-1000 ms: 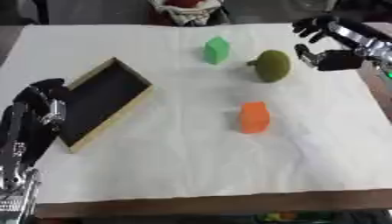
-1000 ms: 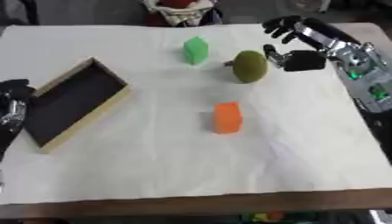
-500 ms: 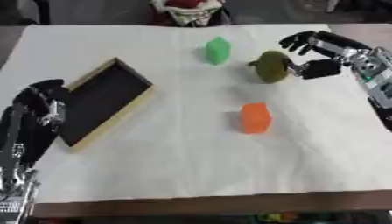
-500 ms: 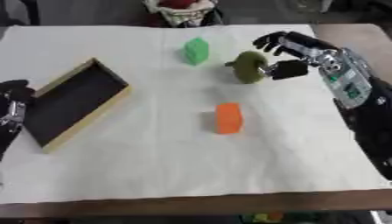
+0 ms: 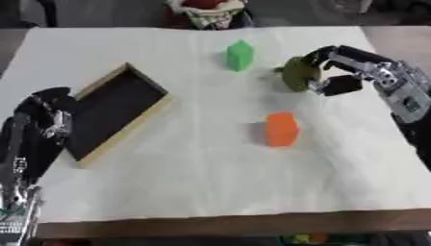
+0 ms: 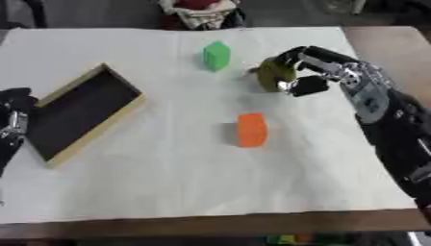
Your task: Pick up objects on the table and place them in the box.
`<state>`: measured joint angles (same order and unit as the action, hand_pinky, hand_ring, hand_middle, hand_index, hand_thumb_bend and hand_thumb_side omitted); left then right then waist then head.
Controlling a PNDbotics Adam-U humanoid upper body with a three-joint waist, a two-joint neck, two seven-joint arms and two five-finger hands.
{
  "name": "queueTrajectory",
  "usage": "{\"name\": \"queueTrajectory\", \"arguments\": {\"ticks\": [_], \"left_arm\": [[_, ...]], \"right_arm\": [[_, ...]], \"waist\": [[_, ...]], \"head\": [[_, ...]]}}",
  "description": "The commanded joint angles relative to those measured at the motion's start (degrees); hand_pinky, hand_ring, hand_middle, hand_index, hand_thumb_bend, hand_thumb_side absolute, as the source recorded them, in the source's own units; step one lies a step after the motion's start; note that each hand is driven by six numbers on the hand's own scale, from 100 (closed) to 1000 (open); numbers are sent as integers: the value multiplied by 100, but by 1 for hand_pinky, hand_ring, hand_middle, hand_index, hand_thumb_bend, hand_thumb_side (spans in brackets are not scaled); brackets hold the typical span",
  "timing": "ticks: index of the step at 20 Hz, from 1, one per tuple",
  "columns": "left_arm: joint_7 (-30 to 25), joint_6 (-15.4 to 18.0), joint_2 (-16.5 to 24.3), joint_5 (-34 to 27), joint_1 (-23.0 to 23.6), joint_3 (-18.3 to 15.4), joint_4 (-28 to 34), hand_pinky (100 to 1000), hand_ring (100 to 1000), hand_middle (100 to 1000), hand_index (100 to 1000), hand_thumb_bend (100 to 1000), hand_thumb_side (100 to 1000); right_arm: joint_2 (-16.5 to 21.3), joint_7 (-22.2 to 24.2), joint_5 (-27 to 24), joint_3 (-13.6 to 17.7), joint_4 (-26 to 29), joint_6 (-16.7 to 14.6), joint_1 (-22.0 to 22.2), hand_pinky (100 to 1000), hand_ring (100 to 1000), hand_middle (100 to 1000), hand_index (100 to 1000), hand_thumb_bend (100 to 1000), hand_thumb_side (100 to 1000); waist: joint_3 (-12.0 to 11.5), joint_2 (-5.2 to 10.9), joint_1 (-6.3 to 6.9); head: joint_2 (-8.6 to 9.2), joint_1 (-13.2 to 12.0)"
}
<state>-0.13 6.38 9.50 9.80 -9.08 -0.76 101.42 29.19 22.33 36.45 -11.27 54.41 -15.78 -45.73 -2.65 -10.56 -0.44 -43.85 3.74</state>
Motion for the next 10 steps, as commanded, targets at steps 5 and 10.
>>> {"name": "queueTrajectory", "arguments": {"ticks": [5,10], "left_arm": [[-10,4,94,0,-27,21,70,626,607,593,741,100,540],[-6,3,93,-3,-23,22,68,626,607,593,741,100,541]], "right_arm": [[-18,-319,362,121,-179,12,-149,767,813,776,715,100,257],[-32,-855,631,152,-109,2,-195,737,766,708,508,100,100]], "waist": [[15,100,13],[26,105,17]], "head": [[-27,27],[-27,29]]}}
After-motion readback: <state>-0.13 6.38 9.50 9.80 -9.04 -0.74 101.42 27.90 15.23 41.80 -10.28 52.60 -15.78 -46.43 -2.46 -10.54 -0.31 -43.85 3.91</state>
